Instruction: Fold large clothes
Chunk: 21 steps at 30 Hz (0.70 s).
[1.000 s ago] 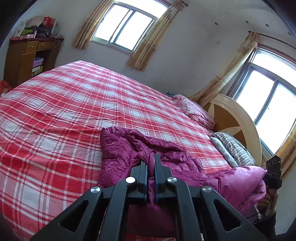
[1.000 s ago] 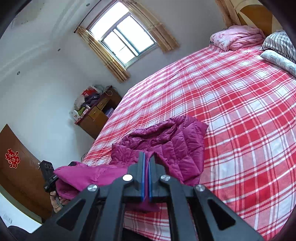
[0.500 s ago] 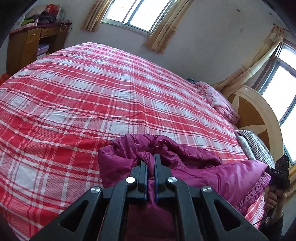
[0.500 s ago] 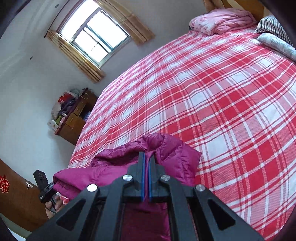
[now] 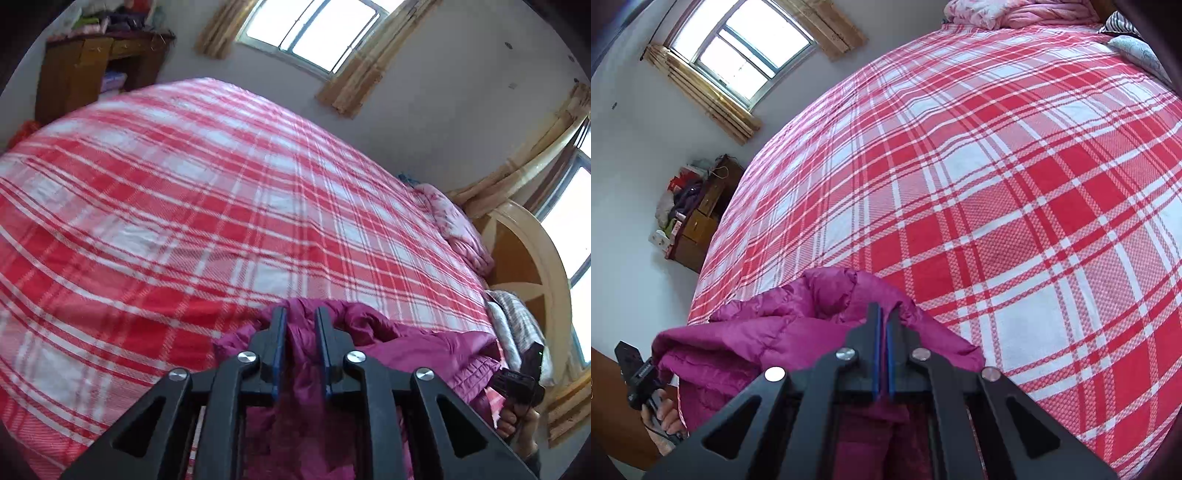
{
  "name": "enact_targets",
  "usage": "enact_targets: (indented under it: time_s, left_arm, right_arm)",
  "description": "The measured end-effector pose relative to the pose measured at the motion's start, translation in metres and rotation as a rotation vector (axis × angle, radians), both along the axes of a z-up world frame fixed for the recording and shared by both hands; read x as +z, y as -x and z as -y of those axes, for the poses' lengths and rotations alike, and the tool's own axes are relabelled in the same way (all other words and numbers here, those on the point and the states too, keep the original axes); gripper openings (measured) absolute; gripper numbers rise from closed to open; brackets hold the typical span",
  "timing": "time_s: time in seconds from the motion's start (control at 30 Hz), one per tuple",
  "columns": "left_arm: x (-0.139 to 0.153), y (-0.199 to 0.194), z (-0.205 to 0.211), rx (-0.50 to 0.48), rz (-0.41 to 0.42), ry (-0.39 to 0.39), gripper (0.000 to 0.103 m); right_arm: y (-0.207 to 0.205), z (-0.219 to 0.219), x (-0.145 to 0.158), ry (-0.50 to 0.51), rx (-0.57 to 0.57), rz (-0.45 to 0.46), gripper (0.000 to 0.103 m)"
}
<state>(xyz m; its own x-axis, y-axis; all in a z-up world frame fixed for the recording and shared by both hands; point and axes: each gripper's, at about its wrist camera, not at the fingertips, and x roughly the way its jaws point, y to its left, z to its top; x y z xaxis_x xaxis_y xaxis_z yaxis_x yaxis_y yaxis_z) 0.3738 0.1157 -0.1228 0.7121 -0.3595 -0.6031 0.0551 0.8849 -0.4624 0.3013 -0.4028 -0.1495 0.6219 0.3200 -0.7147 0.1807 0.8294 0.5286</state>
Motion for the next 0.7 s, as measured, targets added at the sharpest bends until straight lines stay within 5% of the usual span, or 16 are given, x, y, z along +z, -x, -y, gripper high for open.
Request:
enact_targets:
  time_s: [0.07,0.13,0.23,0.27,0.37,0.5,0.7]
  left_arm:
    - [0.014,0.012,-0.007,0.078,0.072,-0.039,0.065]
    - [0.027,0.028,-0.001,0.118,0.153,-0.045,0.071]
    - [0.037,0.037,0.042,0.041,0.184,-0.158,0.071]
    - [0.037,0.039,0.06,0.01,0.192,-0.205,0.072]
    - [0.025,0.04,0.107,-0.069,0.207,-0.336,0.072]
    - [-0.009,0.029,0.135,-0.054,0.162,-0.491,0.072]
    - [-0.046,0.011,0.13,0.014,0.025,-0.478,0.073]
  right_arm:
    - [-0.002,0.0,-0.002,-0.003,-0.003,-0.003,0.005]
    - [-0.005,0.0,-0.002,0.006,-0.005,0.0,0.005]
    - [-0.008,-0.001,-0.001,0.006,-0.026,0.004,0.007]
    - [-0.007,-0.001,0.002,0.019,-0.05,0.004,0.017]
    - [0.01,0.003,0.025,0.134,-0.182,0.061,0.09]
    - [0.034,-0.005,0.064,0.199,-0.216,0.169,0.086]
    - [0.022,-0.093,0.073,0.26,0.026,0.215,0.083]
